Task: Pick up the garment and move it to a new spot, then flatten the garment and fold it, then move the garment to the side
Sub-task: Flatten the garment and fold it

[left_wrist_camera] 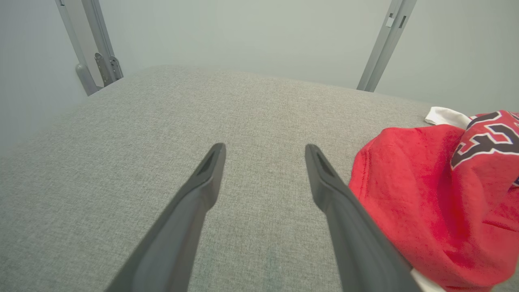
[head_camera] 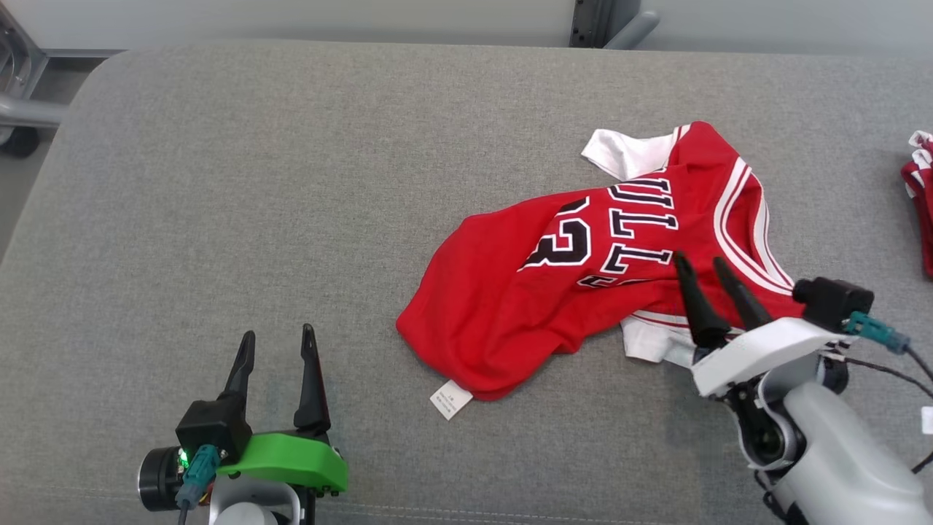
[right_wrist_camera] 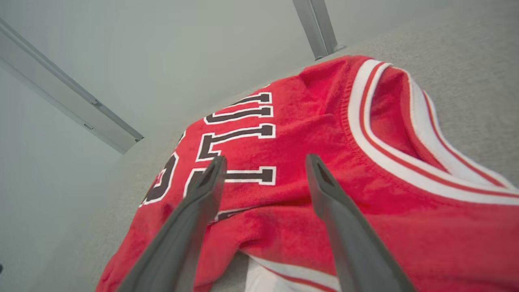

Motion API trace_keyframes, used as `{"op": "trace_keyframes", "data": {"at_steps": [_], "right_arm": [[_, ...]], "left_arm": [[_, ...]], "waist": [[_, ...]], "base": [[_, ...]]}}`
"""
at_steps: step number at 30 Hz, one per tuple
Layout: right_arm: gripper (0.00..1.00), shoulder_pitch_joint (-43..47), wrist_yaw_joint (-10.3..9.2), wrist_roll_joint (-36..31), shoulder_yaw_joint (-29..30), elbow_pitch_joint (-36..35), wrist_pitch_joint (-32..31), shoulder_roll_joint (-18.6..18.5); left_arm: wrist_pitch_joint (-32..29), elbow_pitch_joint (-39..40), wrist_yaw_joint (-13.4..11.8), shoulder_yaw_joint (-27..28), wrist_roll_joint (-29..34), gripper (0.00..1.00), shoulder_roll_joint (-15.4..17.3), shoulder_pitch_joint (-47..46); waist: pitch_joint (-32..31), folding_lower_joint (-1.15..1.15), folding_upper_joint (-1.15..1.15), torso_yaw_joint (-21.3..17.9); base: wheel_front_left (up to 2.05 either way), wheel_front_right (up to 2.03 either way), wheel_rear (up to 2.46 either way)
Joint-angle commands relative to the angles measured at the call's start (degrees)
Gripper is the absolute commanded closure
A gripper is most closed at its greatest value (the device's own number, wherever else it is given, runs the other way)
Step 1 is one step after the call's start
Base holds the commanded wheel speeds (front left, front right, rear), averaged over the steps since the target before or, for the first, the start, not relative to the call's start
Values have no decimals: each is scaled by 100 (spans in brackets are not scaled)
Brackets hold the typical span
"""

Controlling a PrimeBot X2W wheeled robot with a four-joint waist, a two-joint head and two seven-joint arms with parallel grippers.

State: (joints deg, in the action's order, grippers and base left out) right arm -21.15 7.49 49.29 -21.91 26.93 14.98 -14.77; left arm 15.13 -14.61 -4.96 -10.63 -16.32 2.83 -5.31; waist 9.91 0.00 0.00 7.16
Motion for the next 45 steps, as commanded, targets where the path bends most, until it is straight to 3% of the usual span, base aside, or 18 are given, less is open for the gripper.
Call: {"op": "trace_keyframes", "data": {"at_steps": [1, 9, 18, 29, 30, 31, 33, 40, 45], "right_arm": [[0, -56, -1, -126, 201, 94, -64, -84], [0, -1018, -1, -1200, 1095, 1173, -787, -430], [0, -2035, -1, -1916, 1458, 2454, -1283, -507], [0, -2863, -1, -2323, 1749, 3862, -1541, -648], [14, -2899, -1, -2344, 1733, 3946, -1581, -634], [58, -2911, -1, -2370, 1703, 4004, -1590, -625], [100, -2955, -1, -2418, 1644, 4093, -1576, -622], [100, -3286, -7, -2600, 1630, 4176, -1252, -874], [100, -3714, -6, -2850, 1891, 4363, -654, -1140]], "left_arm": [[2, 24, 39, -9, 74, 0, 14, -40], [2, -11, 21, -106, 63, 0, 15, -209], [2, -5, 1, -172, 22, 0, 14, -364], [2, 9, -3, -220, 44, 0, 14, -501], [2, 13, -5, -218, 45, 0, 14, -503], [2, 16, -7, -215, 44, 0, 14, -505], [2, 20, -18, -219, 42, 0, 14, -495], [2, -5, -9, -271, 30, 0, 14, -531], [2, 21, -1, -299, 68, 0, 14, -507]], "waist": [[51, 0, 0, 21], [299, 0, 0, 325], [567, 0, 0, 695], [932, 0, 0, 930], [953, 0, 0, 929], [964, 0, 0, 927], [974, 0, 0, 910], [958, 0, 0, 837], [966, 0, 0, 807]], "base": [[0, 0, 0], [0, 0, 0], [0, 0, 0], [0, 0, 0], [0, 0, 0], [0, 0, 0], [0, 0, 0], [0, 0, 0], [0, 0, 0]]}}
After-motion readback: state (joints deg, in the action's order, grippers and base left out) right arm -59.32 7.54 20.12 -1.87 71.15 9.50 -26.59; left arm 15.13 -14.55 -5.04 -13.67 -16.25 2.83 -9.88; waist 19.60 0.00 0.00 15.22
